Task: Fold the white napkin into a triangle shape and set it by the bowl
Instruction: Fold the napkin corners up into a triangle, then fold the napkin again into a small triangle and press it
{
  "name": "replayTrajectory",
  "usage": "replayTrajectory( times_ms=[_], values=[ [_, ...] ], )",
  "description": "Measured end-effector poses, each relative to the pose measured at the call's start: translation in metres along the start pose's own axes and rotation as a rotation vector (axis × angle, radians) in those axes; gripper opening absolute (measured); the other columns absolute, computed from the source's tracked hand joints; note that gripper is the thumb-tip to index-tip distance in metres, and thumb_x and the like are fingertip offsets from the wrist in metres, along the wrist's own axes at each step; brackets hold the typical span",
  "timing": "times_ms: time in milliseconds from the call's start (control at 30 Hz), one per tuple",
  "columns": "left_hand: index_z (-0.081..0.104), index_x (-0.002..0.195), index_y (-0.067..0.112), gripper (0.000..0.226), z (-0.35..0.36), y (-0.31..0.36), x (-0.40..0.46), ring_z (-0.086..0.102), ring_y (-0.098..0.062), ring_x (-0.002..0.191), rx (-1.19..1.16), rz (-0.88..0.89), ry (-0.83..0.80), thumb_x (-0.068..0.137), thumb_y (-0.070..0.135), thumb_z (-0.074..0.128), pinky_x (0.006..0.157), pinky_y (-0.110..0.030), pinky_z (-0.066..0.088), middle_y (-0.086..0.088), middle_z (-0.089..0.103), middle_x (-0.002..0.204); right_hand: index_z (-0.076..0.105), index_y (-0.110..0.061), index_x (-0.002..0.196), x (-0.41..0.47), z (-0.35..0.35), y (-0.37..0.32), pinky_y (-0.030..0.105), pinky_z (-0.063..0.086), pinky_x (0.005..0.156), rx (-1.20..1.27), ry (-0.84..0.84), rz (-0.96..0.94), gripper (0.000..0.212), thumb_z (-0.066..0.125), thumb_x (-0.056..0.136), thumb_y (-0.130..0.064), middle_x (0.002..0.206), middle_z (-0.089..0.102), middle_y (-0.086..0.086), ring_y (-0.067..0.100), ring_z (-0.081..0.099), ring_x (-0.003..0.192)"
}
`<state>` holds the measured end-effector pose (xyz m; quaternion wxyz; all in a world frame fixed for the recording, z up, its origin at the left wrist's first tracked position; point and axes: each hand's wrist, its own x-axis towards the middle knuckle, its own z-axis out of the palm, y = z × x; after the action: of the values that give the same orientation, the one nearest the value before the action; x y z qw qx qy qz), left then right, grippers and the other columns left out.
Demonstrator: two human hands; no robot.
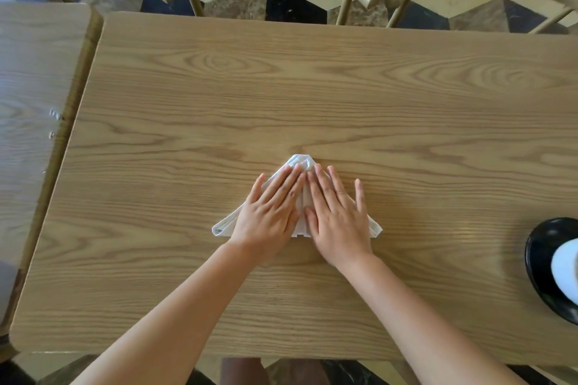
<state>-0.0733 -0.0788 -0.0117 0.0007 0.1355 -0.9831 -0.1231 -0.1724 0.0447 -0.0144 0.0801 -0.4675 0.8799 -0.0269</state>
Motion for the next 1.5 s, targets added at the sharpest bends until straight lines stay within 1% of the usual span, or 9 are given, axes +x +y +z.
replayTrajectory(
  times_ms=[100,467,600,700,833,967,1133,1300,1500],
  values=[
    [0.037,0.142,0.015,0.050,-0.003,-0.030,-0.023,0.028,-0.017,0.138,0.068,0.096,-0.007,0.094,0.025,0.033,0.113,-0.050,0.017,0.000,0.033,0.150,0.023,-0.019,0.146,-0.015,0.000,0.029,0.057,0.014,0.112,-0.066,0.005,-0.042,0.056,0.027,0.094,-0.039,0.154,0.023,0.001,0.020,0.018,0.142],
    [0.014,0.148,0.022,0.058,-0.009,-0.049,-0.043,0.012,-0.018,0.144,0.087,0.015,-0.142,0.094,0.040,0.025,0.109,-0.060,0.001,0.004,0.014,0.156,0.021,-0.022,0.146,-0.022,0.002,0.053,0.058,0.013,0.111,-0.020,-0.055,-0.062,0.057,0.029,0.092,-0.038,0.154,0.026,0.003,0.017,0.012,0.143],
    [0.021,0.147,0.018,0.067,-0.012,-0.015,-0.027,0.009,-0.014,0.144,0.088,-0.055,-0.005,0.090,0.052,0.028,0.109,-0.063,-0.005,0.001,0.013,0.156,0.024,-0.021,0.145,-0.023,-0.002,0.047,0.061,0.015,0.110,-0.020,-0.038,-0.041,0.057,0.027,0.092,-0.042,0.153,0.026,0.007,0.022,0.015,0.143],
    [0.017,0.148,0.023,0.063,-0.004,0.024,0.003,0.006,-0.015,0.144,0.023,-0.085,0.034,0.092,0.048,0.026,0.112,-0.057,-0.003,0.000,0.010,0.157,0.025,-0.019,0.145,-0.031,-0.006,0.044,0.053,0.015,0.112,0.056,0.021,0.062,0.062,0.030,0.091,-0.050,0.153,0.026,0.011,0.026,0.018,0.143],
    [0.011,0.149,0.021,0.062,0.014,0.043,0.024,-0.007,-0.014,0.143,-0.053,-0.190,-0.011,0.093,0.045,0.023,0.114,-0.051,-0.002,0.002,-0.002,0.156,0.048,-0.007,0.131,-0.046,-0.015,0.043,0.048,0.041,0.094,0.198,0.161,0.280,0.061,0.052,0.082,-0.043,0.124,0.055,0.016,0.035,0.049,0.116],
    [0.012,0.149,0.018,0.063,0.022,0.041,0.024,-0.006,-0.013,0.143,-0.008,-0.211,-0.005,0.094,0.044,0.023,0.114,-0.049,-0.001,0.001,-0.001,0.157,0.064,-0.006,0.108,-0.054,-0.021,0.044,0.045,0.046,0.081,0.326,0.200,0.417,0.044,0.075,0.072,-0.029,0.096,0.060,0.012,0.034,0.057,0.091],
    [0.007,0.149,0.018,0.064,0.024,0.041,0.026,-0.007,-0.011,0.143,0.023,-0.228,-0.020,0.092,0.045,0.019,0.114,-0.046,-0.004,0.004,-0.007,0.155,0.061,-0.011,0.090,-0.046,-0.026,0.041,0.039,0.041,0.079,0.459,0.111,0.520,0.026,0.073,0.072,-0.025,0.091,0.057,0.005,0.027,0.052,0.090],
    [0.003,0.149,0.018,0.065,0.020,0.041,0.026,-0.012,-0.008,0.142,-0.013,-0.242,-0.044,0.091,0.047,0.007,0.113,-0.040,-0.012,0.005,-0.010,0.154,0.048,-0.017,0.079,-0.041,-0.034,0.026,0.017,0.036,0.053,0.830,0.193,0.602,0.017,0.063,0.075,-0.010,0.067,0.052,-0.011,0.011,0.048,0.059],
    [-0.006,0.144,0.022,0.062,-0.003,0.025,0.023,-0.013,0.005,0.138,-0.548,-0.248,0.051,0.088,0.043,0.009,0.114,-0.027,-0.010,0.016,-0.009,0.150,0.048,-0.031,0.077,-0.039,-0.050,-0.001,0.011,0.038,0.052,1.008,0.451,0.644,0.028,0.065,0.072,-0.010,0.064,0.054,-0.012,0.006,0.049,0.053]
  ],
)
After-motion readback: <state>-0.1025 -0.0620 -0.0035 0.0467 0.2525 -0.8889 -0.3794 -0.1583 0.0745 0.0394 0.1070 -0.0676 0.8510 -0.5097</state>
